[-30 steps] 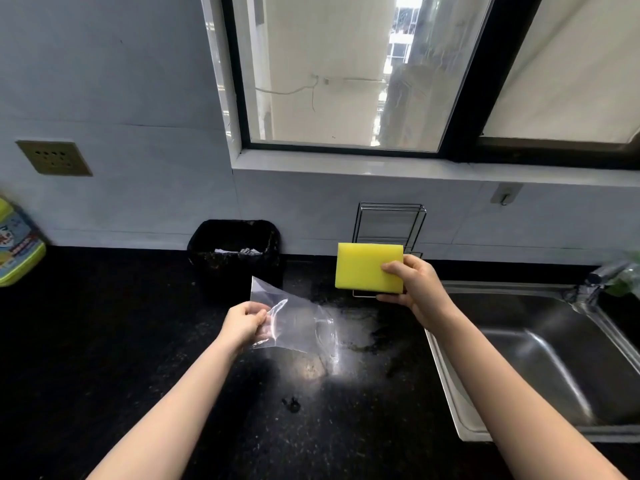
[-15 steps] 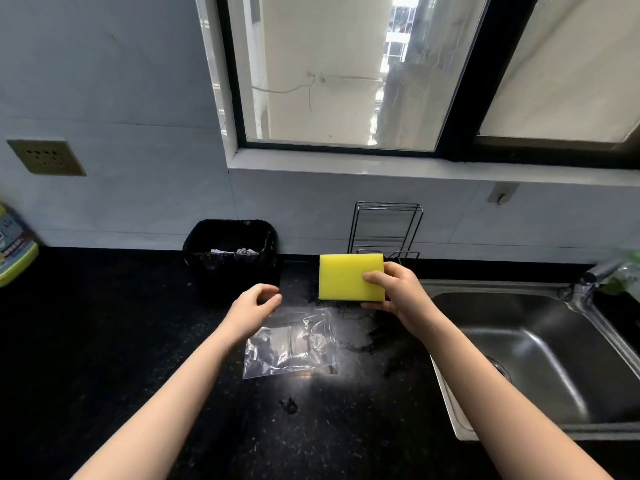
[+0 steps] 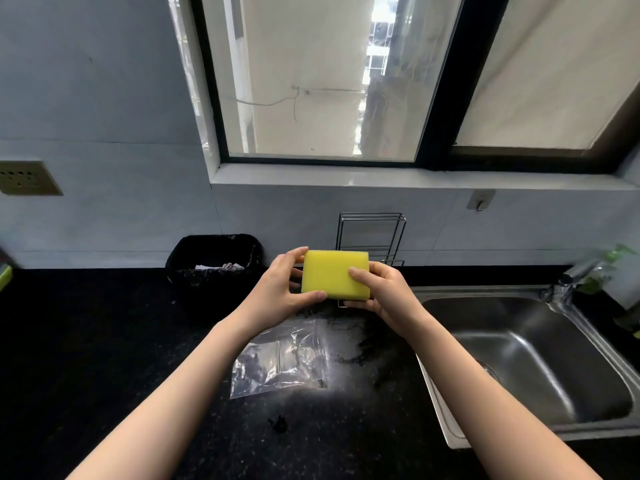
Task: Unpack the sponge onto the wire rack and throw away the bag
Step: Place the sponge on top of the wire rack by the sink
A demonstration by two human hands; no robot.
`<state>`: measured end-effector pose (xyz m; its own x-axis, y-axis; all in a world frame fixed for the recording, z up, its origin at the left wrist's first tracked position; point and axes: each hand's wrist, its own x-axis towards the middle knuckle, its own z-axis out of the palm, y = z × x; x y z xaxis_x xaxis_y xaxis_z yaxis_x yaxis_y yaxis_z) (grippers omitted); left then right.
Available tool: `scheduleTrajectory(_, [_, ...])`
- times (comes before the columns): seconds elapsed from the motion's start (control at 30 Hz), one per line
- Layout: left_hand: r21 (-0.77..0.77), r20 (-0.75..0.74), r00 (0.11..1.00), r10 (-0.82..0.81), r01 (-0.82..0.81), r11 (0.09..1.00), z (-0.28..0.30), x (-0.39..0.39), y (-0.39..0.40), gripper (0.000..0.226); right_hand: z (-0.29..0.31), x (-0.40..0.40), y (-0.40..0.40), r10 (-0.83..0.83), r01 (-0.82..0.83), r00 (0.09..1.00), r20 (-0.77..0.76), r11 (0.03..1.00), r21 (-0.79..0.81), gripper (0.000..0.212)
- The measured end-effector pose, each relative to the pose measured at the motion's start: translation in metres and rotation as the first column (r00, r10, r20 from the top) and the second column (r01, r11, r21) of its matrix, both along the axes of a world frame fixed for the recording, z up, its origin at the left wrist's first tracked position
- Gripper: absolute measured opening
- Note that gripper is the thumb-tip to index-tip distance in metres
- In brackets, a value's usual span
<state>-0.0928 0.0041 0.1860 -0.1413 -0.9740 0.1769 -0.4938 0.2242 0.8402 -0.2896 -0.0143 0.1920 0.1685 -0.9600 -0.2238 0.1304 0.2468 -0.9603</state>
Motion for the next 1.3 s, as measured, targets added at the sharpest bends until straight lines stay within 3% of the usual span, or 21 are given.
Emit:
scheduleTrajectory(0.17, [0.009,-0.004,1.0,0.025,-0.025,1.0,-0.003,-0.022,-0.025,0.08,0.002,-0.013,-0.016,-0.151,0.144,0.983,-0.103,0.987,-0.076,0.04])
scheduleTrajectory(0.33, [0.027,0.045,0.996,0.074,-0.075,0.997,-0.009,-0.049,-0.058,0.079,-0.004,-0.023,-0.046,-0.349,0.318,0.904,-0.249,0.935,-0.155,0.035])
scheduleTrajectory(0.53, [0.05,0.043,0.994,0.105,-0.108,0.993,-0.002,-0.072,-0.103,0.07,-0.008,-0.045,-0.09,-0.313,0.242,0.865,-0.392,0.945,-0.22,0.029])
scheduleTrajectory(0.73, [0.013,0.09,0.989,0.116,-0.118,0.993,0.002,-0.093,-0.156,0.055,-0.01,-0.066,-0.142,-0.23,0.059,0.722,-0.652,0.96,-0.274,0.057])
scheduleTrajectory(0.93, [0.01,0.177,0.972,0.155,-0.159,0.987,-0.006,-0.108,-0.197,0.05,-0.004,-0.072,-0.177,-0.273,0.052,0.665,-0.695,0.945,-0.322,0.045])
scheduleTrajectory(1.03, [0.005,0.274,0.947,0.171,-0.179,0.984,-0.014,-0.111,-0.209,0.049,-0.011,-0.072,-0.188,-0.323,0.079,0.637,-0.7,0.93,-0.358,0.04])
scheduleTrajectory(1.17, [-0.107,0.498,0.845,0.195,-0.163,0.981,-0.02,-0.116,-0.214,0.04,-0.02,-0.078,-0.197,-0.369,0.086,0.577,-0.729,0.914,-0.396,0.024])
scheduleTrajectory(1.3, [-0.159,0.578,0.783,0.23,-0.168,0.973,-0.017,-0.118,-0.222,0.042,-0.016,-0.08,-0.205,-0.355,0.037,0.531,-0.769,0.917,-0.398,0.024])
